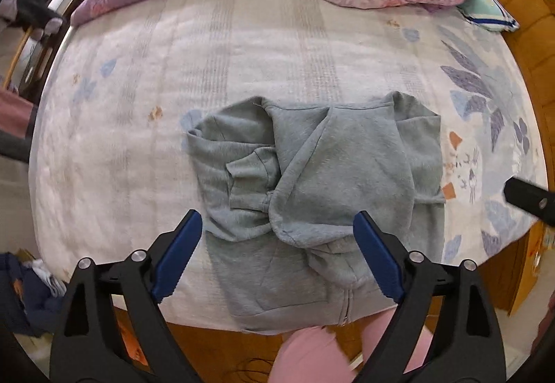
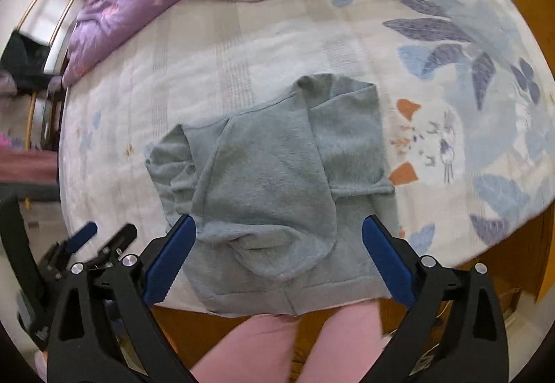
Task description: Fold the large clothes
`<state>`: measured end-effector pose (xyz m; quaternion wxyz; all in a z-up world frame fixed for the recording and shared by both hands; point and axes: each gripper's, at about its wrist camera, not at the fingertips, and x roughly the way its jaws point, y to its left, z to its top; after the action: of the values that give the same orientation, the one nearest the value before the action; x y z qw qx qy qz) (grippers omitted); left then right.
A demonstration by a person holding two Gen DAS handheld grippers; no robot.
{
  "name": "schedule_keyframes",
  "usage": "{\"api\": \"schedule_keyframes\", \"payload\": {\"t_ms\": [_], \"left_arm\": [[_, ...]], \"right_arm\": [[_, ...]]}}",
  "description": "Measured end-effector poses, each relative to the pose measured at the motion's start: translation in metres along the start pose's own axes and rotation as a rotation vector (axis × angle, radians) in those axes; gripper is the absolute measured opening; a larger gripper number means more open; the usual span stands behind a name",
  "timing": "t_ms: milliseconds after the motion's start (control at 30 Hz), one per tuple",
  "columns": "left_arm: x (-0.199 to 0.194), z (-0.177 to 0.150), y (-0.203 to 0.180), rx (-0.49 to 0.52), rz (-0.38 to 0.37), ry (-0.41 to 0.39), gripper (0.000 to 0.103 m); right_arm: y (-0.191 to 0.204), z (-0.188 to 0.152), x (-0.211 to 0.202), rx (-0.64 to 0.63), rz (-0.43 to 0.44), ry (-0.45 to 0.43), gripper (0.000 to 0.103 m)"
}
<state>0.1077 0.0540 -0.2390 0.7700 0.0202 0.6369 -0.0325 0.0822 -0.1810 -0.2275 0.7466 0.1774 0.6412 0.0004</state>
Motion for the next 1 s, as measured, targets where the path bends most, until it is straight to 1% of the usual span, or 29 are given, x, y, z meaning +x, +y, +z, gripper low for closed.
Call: {"api": "schedule_keyframes", "payload": {"t_ms": [100,200,367,467,667,700,767,833,900,967,1000], "left_arm": [[-0.01,-0.003,0.008,0.004,-0.007,-0.015,0.089],[-0.014,-0.006,0.017,-0.016,-0.012,-0.017,0.089],[-0.017,-0.003,0.037,-0.08,-0.017,-0.016,0.089],[-0.017,0.004,0.048,-0.12,-0.023,-0.023,0.089],[-0.002,0.023,0.065,-0.203,-0.014,0.008,0.089],[0.003,0.028,0.067,-0.21,-0.002,0.016,0.089],[0.014,0.035,0.071,-0.225,0.034,0.046,0.09],[0.028,0.043,0.075,-0.234,0.045,0.091,0.09],[0.037,0.049,0.077,-0.232,0.055,0.111,0.09],[0.046,0.057,0.08,-0.231,0.087,0.126,0.09],[0.052,0.06,0.081,-0.237,0.089,0.135,0.09]], "right_arm": [[-0.002,-0.003,-0.011,0.037,0.026,-0.014,0.094],[-0.005,0.003,-0.015,0.057,-0.003,-0.023,0.094],[-0.018,0.019,-0.007,0.136,0.025,0.002,0.094],[-0.022,0.03,-0.003,0.149,0.039,0.014,0.094],[-0.037,0.058,0.012,0.16,0.032,0.062,0.094],[-0.039,0.061,0.014,0.156,0.028,0.07,0.094],[-0.042,0.073,0.023,0.139,0.007,0.112,0.094],[-0.047,0.081,0.03,0.138,-0.011,0.133,0.094],[-0.051,0.089,0.037,0.144,-0.014,0.145,0.095],[-0.057,0.099,0.051,0.15,-0.009,0.179,0.095],[-0.058,0.103,0.055,0.155,-0.009,0.192,0.095]]}}
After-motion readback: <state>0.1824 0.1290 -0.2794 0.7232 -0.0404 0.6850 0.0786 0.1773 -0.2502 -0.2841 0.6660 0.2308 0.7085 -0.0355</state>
